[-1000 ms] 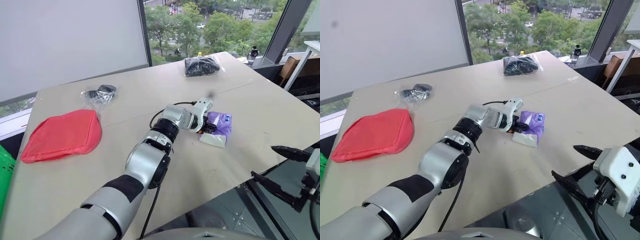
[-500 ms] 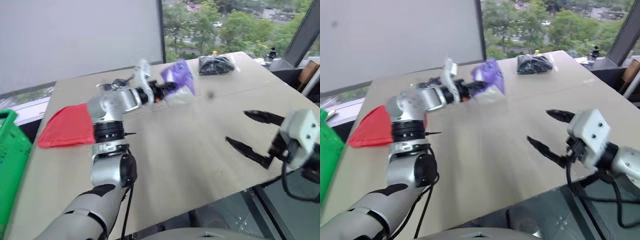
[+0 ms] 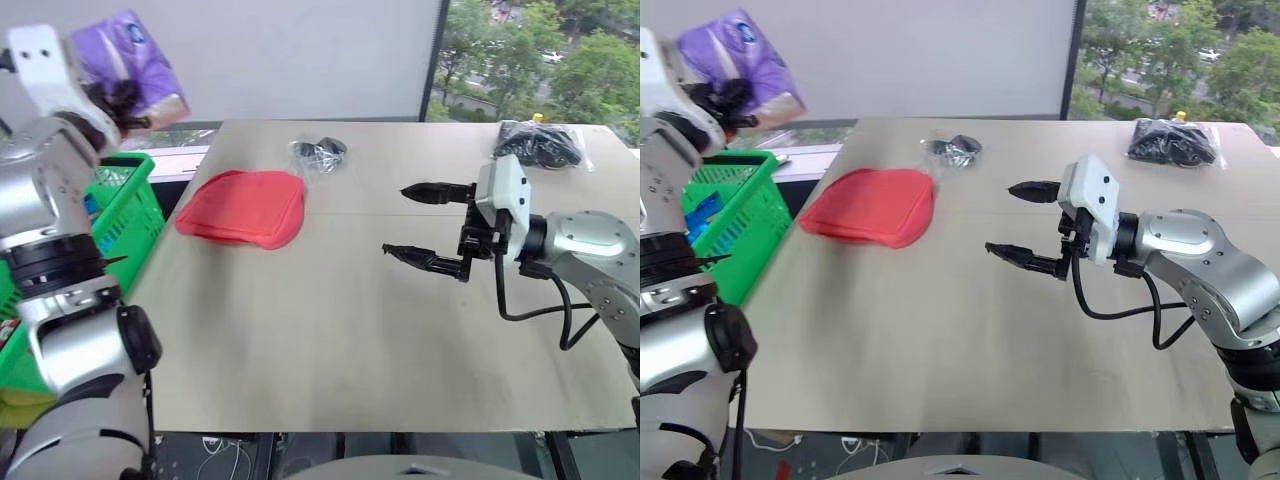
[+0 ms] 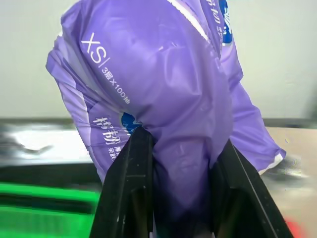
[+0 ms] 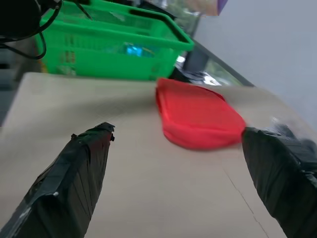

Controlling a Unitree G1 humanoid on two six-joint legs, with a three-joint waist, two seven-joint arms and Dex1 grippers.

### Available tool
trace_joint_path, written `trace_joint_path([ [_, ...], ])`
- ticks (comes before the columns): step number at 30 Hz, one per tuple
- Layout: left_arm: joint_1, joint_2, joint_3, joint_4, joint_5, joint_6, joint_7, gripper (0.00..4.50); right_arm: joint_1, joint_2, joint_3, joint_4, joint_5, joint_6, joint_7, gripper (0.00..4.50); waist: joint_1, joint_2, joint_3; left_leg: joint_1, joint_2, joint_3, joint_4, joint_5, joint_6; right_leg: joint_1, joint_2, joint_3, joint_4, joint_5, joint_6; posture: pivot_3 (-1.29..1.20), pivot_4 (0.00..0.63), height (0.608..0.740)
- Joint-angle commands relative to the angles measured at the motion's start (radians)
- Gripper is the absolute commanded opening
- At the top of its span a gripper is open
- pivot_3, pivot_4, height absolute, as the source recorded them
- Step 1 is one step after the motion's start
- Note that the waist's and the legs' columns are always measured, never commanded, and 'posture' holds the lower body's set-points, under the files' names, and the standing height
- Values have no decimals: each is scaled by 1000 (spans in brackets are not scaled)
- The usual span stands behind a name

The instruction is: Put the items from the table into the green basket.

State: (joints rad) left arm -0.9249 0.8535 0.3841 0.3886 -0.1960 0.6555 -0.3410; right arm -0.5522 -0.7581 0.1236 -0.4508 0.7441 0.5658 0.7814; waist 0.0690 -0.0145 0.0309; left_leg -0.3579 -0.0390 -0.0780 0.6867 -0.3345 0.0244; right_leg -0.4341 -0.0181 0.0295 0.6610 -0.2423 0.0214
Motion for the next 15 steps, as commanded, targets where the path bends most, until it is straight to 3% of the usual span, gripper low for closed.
trace_joint_path([
  [1,-42,108,-15,123,71,-134,10,987,-61,38,-22,24,-2,7,19,4500,4,0,0,0,0,-1,0,0,0,0,0,-1,0,0,0,153,0,740],
  [8,-4,239,-93,371,213,-290,95,987,-94,84,-25,8,-8,31,48,4500,12,-2,-2,-1,-1,-4,0,2,-3,0,0,-4,2,1,-1,191,0,740],
  [15,87,220,-82,459,207,-282,120,987,-110,111,-28,-19,-2,41,73,4500,15,-5,-5,0,-1,-5,0,2,-3,0,0,-4,4,1,-1,195,0,740],
])
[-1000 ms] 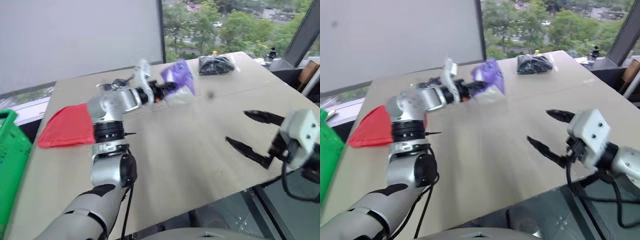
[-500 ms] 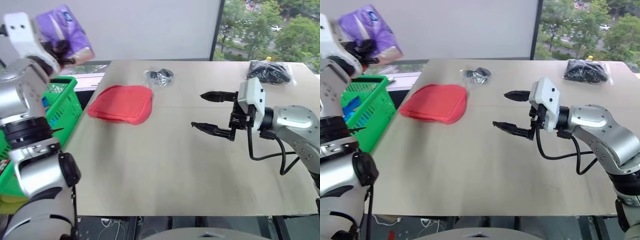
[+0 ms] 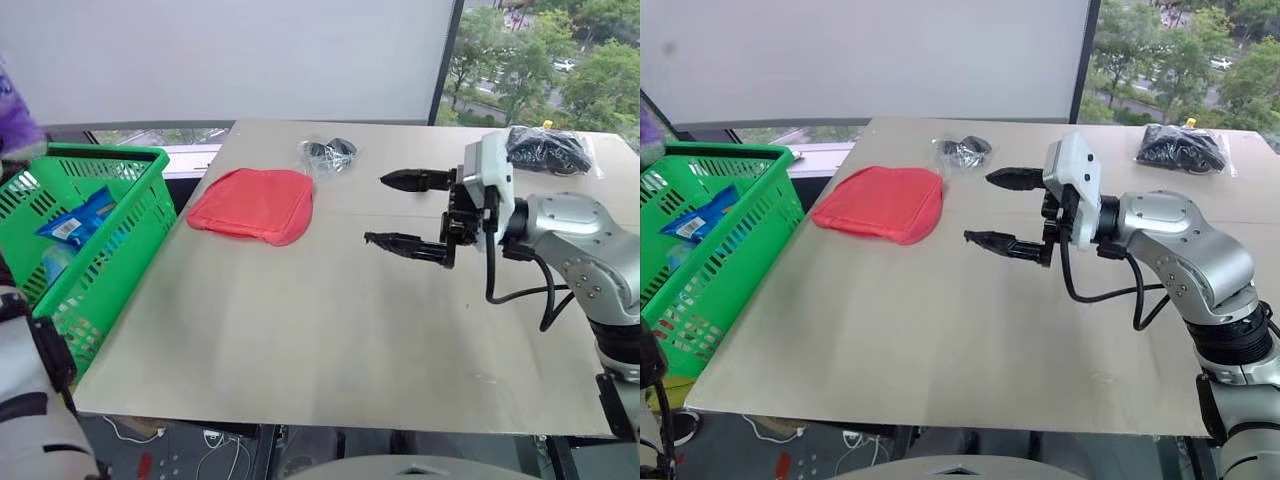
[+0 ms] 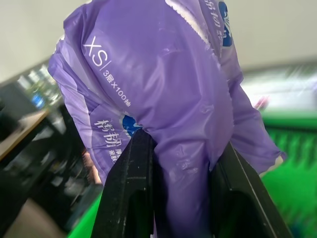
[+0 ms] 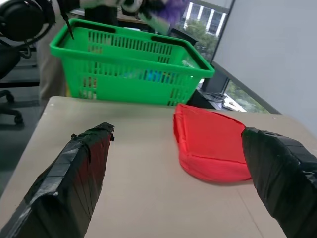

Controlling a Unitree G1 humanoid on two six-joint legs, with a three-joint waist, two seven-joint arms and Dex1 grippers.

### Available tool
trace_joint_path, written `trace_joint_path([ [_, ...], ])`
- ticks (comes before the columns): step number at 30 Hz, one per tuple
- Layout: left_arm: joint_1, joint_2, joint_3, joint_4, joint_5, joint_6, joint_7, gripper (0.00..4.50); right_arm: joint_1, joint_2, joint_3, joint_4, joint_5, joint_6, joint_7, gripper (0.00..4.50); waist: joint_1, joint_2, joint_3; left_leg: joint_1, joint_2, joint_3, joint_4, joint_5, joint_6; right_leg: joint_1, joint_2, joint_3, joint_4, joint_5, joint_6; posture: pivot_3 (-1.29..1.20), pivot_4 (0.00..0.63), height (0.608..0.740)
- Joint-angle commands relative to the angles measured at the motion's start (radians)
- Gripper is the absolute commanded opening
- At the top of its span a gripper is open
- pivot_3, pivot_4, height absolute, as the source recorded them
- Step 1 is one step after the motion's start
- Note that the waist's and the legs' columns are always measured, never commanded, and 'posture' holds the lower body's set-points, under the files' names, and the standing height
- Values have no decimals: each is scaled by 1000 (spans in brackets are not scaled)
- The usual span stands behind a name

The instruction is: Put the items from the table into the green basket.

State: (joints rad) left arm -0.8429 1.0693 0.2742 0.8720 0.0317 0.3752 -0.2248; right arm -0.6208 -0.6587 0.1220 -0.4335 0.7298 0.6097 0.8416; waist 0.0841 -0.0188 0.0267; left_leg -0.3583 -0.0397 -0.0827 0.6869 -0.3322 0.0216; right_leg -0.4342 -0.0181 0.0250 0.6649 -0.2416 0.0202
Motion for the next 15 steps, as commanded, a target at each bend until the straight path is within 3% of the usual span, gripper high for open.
trace_joint_path([
  [1,17,0,34,-33,-27,8,7,1723,-44,16,-29,-37,16,-2,16,4500,1,-3,-2,0,0,-1,0,0,0,0,0,-1,0,0,0,195,0,740],
  [2,27,-2,38,-46,-30,14,15,1947,-47,20,-31,-37,18,-3,19,4500,2,-5,-3,-1,0,-1,0,0,0,0,0,-1,0,0,0,197,0,740],
  [6,44,-16,75,-102,-44,-11,95,3631,-56,32,-38,-31,12,-7,27,4500,3,-8,-5,-1,0,-3,0,0,0,0,0,-3,0,1,-1,207,0,740],
  [7,44,-26,93,-126,-56,-29,108,3844,-55,32,-39,-28,7,-8,28,4500,5,-8,-5,-1,0,-3,0,0,0,0,0,-3,0,1,-1,208,0,740],
  [11,52,-87,131,-238,-114,1,97,3844,-49,33,-43,-14,-18,-18,28,4500,15,-8,-6,-1,0,-3,0,0,-1,0,-1,-4,0,1,-1,213,0,740],
  [15,93,-224,186,-454,-233,-62,45,3844,-10,7,-38,-2,-75,-41,37,4500,30,-8,-9,-1,0,-3,0,1,-1,0,-1,-4,1,1,-2,213,0,740],
])
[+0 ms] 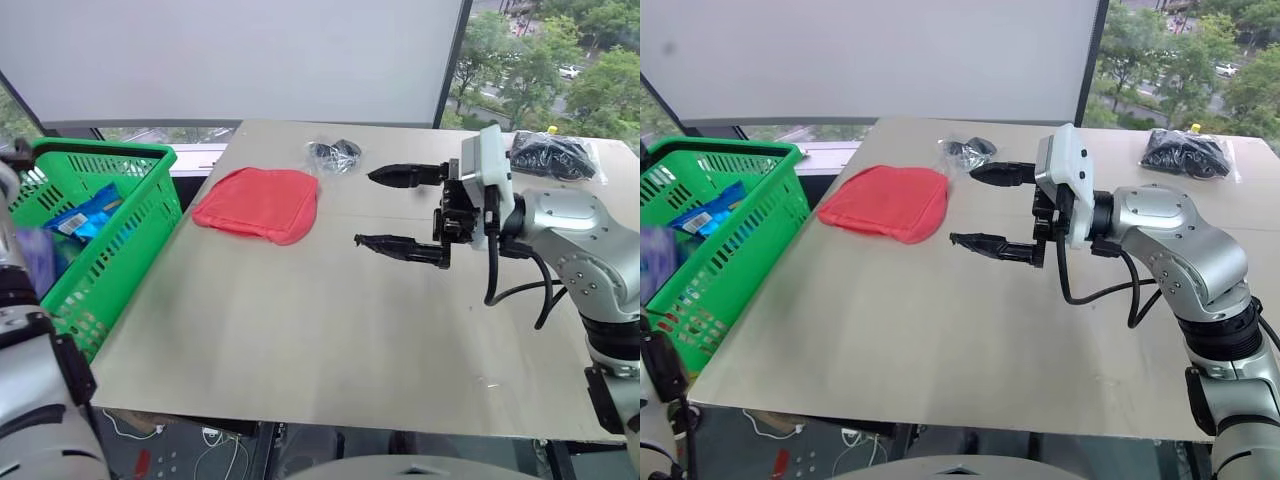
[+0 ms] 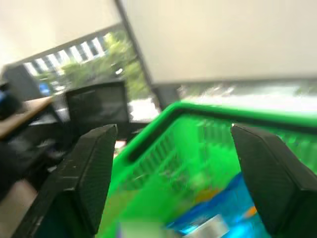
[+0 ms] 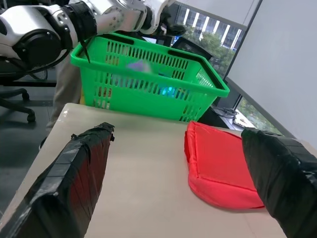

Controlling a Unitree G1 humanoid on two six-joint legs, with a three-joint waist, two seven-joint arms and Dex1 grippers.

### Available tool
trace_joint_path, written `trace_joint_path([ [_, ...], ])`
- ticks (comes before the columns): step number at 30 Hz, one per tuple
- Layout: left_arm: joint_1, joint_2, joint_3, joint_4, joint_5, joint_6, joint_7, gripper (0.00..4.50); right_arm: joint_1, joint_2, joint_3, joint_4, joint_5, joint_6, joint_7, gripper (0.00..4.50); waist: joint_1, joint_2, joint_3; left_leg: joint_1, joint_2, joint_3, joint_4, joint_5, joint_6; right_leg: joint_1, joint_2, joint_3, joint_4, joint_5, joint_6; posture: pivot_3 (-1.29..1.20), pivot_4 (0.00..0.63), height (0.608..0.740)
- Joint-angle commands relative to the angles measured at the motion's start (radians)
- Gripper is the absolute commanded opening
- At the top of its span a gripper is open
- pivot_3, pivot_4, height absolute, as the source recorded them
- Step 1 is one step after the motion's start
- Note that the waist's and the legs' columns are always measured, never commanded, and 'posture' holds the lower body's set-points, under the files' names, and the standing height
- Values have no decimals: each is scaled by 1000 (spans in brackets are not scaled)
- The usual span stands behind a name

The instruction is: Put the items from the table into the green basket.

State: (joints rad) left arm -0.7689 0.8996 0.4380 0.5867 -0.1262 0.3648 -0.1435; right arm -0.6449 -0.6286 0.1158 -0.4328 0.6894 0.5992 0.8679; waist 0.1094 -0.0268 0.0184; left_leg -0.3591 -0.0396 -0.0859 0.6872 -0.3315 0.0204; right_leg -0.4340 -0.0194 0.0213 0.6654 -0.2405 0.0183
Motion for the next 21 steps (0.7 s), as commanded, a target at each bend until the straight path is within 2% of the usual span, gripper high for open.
trace_joint_path([
  [1,28,-98,36,-247,-144,-12,-74,3844,31,-35,-37,-3,-49,-28,7,4500,9,-1,-1,0,0,0,1,0,0,0,0,0,0,0,0,210,0,740],
  [3,50,-186,53,-421,-303,88,-145,3844,74,-69,-50,-2,-90,-27,-12,4500,15,-2,-2,-1,0,0,1,0,0,0,0,0,0,0,-1,205,0,740],
  [4,82,-217,8,-526,-366,154,-195,4114,119,-99,-69,-3,-113,-20,-27,4500,15,-3,-2,-2,0,0,1,0,0,0,0,0,-1,1,-1,195,0,740],
  [6,149,-240,-81,-675,-434,247,-274,4459,199,-143,-105,-9,-149,-23,-42,4500,15,-3,-5,-2,0,0,2,0,0,0,0,0,-1,1,-1,183,0,740],
  [10,311,-234,-195,-880,-513,380,-363,4459,387,-211,-209,-36,-186,-37,-57,4500,6,2,-9,-1,0,2,1,-1,2,0,0,2,-1,1,-1,135,0,740],
  [13,448,-220,-233,-963,-524,404,-416,4459,559,-234,-319,-82,-200,-43,-69,4500,-12,6,-12,2,3,5,-1,-1,2,0,2,6,-1,0,-2,97,0,740],
  [17,593,-202,-199,-1011,-545,417,-458,4459,744,-243,-459,-131,-201,-48,-58,4500,-35,10,-11,6,8,11,-2,0,0,3,5,8,-1,0,-4,51,0,740],
  [20,664,-191,-190,-1020,-552,417,-484,4459,799,-235,-499,-111,-218,-71,-60,4500,-47,21,-5,26,9,11,-4,-3,5,24,6,8,-4,0,-4,28,0,740],
  [21,684,-187,-193,-1017,-552,417,-495,4459,809,-231,-502,-107,-222,-79,-59,4500,-47,21,-5,31,9,13,-5,-3,5,29,7,9,-4,-1,-4,28,0,740],
])
